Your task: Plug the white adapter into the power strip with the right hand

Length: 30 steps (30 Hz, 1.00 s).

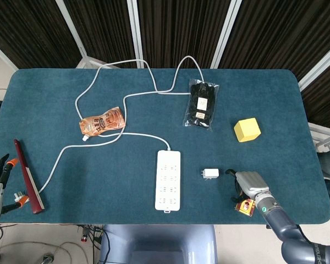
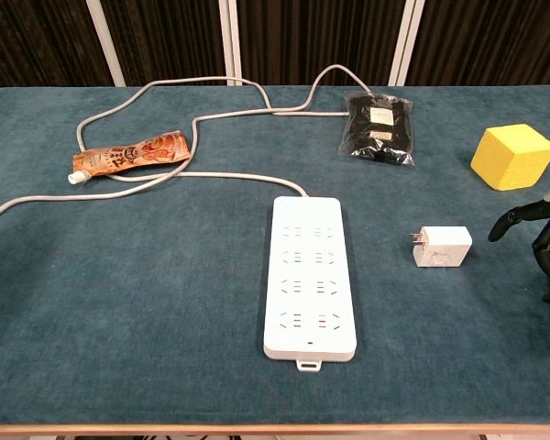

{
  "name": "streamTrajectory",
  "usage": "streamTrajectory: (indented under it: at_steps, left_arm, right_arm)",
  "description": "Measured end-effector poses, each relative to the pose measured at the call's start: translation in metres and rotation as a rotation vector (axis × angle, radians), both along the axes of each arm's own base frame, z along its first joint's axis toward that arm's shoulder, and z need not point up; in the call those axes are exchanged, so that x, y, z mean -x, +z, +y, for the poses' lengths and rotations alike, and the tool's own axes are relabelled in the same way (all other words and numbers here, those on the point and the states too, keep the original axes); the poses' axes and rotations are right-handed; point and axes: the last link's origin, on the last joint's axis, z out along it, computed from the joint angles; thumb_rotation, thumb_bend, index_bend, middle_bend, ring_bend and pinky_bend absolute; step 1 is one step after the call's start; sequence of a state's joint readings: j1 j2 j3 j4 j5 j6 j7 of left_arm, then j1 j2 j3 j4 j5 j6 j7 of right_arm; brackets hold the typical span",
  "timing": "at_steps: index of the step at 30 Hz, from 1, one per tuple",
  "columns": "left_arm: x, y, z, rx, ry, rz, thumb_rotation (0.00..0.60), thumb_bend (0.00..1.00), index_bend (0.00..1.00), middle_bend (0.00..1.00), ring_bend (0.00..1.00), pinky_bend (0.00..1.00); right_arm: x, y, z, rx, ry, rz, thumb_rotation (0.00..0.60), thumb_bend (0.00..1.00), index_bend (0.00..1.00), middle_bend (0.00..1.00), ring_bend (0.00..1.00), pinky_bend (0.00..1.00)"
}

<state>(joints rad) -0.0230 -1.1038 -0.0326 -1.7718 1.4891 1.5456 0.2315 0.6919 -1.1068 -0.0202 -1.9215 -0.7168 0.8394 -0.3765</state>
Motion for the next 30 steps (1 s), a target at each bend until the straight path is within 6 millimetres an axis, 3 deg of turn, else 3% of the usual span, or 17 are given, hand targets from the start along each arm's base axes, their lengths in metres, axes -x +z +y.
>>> streamTrajectory:
  at_steps: [30]
  left_arm:
    - [0.0017,0.0004,0.0019,0.001,0.009,-0.003,0.600,0.10,0.12,0.00,0.00,0.00]
  right_arm:
    - [-0.0104,-0.0079,-0.0034,-0.028,0.007,0.000,0.600,0.33,0.19,0.61,0.73,0.66]
